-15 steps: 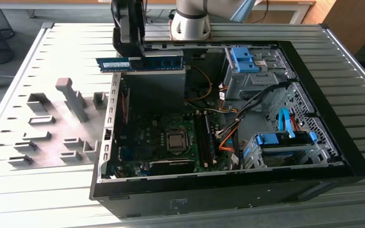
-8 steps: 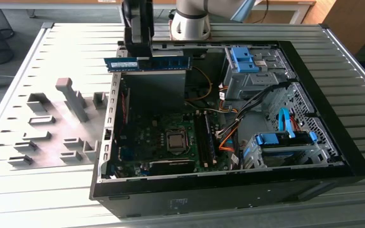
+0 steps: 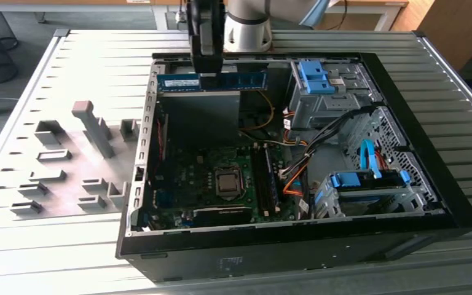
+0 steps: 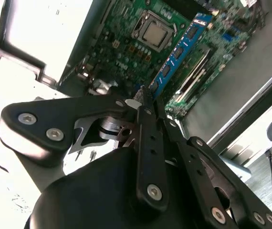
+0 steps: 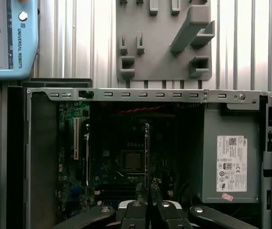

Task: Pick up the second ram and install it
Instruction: 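Pick up the second ram and move it above second insertion slot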

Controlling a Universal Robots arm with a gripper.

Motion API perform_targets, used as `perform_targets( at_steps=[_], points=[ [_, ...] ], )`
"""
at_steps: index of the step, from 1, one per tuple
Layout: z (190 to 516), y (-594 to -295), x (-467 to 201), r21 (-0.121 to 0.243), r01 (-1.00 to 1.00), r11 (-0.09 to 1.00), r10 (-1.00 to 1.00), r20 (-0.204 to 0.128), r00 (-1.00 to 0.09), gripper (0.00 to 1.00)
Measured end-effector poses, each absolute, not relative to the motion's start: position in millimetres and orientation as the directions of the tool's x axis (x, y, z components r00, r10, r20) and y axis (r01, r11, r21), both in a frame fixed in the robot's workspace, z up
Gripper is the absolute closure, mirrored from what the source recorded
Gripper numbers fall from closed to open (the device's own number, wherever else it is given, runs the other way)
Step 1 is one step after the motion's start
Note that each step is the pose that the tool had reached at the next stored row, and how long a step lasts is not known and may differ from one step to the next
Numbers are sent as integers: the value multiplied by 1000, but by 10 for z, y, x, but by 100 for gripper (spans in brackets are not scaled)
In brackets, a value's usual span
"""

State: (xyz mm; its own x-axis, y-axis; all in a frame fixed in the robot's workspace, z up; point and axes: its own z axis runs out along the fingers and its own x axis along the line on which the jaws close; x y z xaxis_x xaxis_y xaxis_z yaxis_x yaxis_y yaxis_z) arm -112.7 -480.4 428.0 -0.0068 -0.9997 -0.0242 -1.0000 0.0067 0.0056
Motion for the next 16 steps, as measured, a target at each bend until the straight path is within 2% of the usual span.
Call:
perform_targets(
  at_steps=[16],
  points=[
    [4280, -4804, -523, 6, -1000, 7, -1000, -24, -7, 86]
  ],
)
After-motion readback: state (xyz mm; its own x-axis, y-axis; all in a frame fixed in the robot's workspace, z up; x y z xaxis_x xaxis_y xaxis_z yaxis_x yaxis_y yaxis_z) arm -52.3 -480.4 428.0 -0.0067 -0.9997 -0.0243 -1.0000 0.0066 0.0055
